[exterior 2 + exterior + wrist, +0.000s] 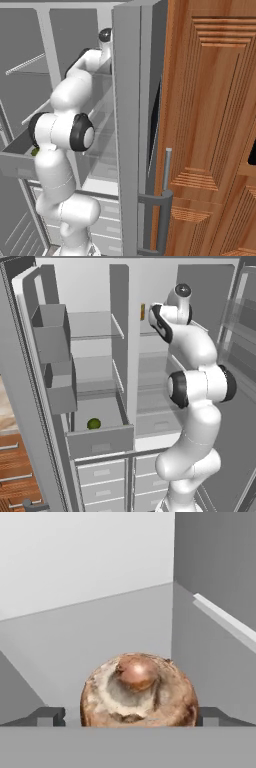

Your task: Take the mushroom and lime from the fridge shelf and place them in the freezer drawer to begin freezing them.

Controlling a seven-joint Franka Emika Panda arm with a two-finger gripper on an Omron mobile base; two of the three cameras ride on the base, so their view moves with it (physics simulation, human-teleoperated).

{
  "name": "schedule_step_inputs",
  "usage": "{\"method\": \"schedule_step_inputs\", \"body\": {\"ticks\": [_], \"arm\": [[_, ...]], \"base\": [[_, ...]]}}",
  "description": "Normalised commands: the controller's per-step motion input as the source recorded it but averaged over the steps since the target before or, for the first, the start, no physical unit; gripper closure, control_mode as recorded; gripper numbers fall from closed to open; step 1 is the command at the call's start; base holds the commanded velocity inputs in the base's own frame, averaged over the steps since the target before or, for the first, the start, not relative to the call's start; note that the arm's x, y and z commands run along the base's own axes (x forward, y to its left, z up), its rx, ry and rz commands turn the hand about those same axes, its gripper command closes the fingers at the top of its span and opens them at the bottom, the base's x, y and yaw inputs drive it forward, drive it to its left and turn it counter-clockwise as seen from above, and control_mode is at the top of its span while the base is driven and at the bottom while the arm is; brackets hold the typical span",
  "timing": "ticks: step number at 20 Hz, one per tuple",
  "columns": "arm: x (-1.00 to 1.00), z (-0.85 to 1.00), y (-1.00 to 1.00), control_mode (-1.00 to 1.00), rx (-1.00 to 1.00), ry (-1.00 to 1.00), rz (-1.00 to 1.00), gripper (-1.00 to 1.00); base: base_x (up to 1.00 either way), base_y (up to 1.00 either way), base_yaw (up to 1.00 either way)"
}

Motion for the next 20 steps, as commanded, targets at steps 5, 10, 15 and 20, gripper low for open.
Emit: {"method": "schedule_step_inputs", "body": {"ticks": [5,10,15,20], "arm": [[0.11,0.0,-0.02,-1.0,0.0,0.0,0.0,-1.0],[0.03,0.0,0.0,-1.0,0.0,0.0,0.0,1.0],[-0.02,-0.01,0.0,-1.0,0.0,0.0,0.0,1.0],[-0.34,0.0,0.0,-1.0,0.0,-0.05,0.0,1.0]], "base": [[0.0,0.0,0.0],[0.0,0.0,0.0],[0.0,0.0,0.0],[0.0,0.0,0.0]]}}
